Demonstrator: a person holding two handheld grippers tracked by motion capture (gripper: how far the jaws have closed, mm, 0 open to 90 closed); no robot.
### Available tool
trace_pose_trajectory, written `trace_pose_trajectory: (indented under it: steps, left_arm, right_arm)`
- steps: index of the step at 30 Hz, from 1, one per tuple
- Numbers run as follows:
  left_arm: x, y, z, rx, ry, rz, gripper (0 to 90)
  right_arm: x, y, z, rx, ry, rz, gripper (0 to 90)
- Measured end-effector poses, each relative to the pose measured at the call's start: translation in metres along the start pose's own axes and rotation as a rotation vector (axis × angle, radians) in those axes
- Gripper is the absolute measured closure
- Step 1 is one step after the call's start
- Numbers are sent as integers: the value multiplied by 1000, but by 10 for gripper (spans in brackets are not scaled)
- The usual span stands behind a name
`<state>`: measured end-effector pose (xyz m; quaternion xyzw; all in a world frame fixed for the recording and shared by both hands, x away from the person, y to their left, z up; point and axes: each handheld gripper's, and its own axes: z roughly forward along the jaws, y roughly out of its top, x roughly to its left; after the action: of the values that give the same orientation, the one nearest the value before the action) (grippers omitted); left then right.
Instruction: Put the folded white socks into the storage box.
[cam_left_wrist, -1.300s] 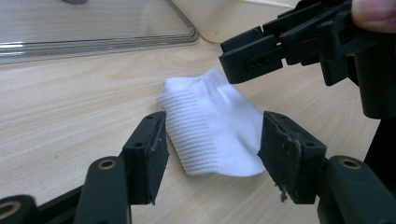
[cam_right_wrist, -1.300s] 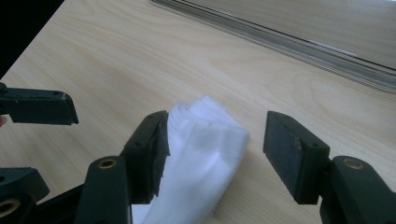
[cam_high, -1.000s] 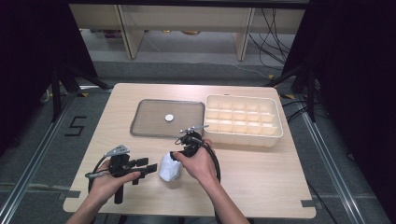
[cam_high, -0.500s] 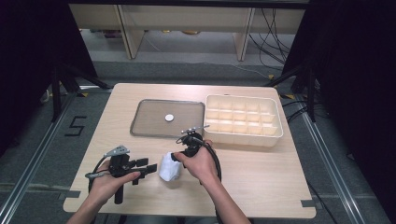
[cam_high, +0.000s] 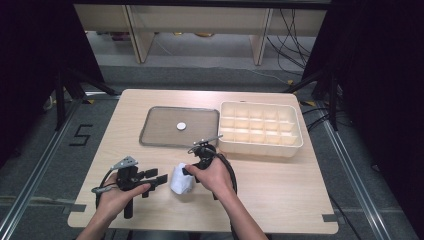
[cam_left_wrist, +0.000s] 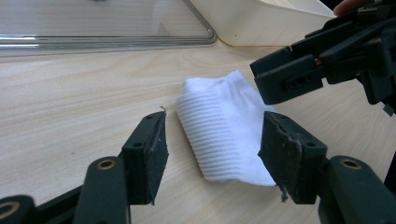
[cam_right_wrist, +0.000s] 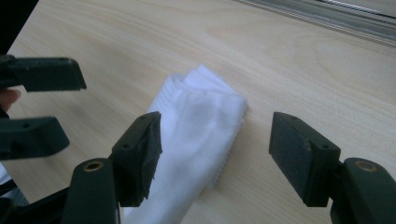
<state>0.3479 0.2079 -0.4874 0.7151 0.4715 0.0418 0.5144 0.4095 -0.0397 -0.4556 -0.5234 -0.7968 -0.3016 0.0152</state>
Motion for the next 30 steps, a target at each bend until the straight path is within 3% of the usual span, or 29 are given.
trace_pose_trajectory:
  steps: [6,8,10,11,14,18,20,30]
  left_arm:
    - [-4,-3,1,4,-9,14,403]
    - [-4,-3,2,2,2,16,403]
    - [-3,-3,3,10,4,16,407]
    - [-3,-3,4,7,3,12,409]
    - [-3,-5,6,16,6,13,409]
    - [-3,-7,10,29,-1,25,407]
    - [-3,-9,11,33,1,23,407]
    - [-1,-12,12,44,9,27,407]
  right_arm:
    - [-1,2,2,17,-7,15,346]
    - [-2,3,3,12,18,19,348]
    - [-2,4,4,38,-2,36,348]
    - [-4,4,6,24,14,5,348]
    - [-3,5,8,38,11,35,349]
    - [-7,5,18,56,26,35,357]
    - [-8,4,24,55,34,10,359]
    - [-6,5,35,93,50,32,366]
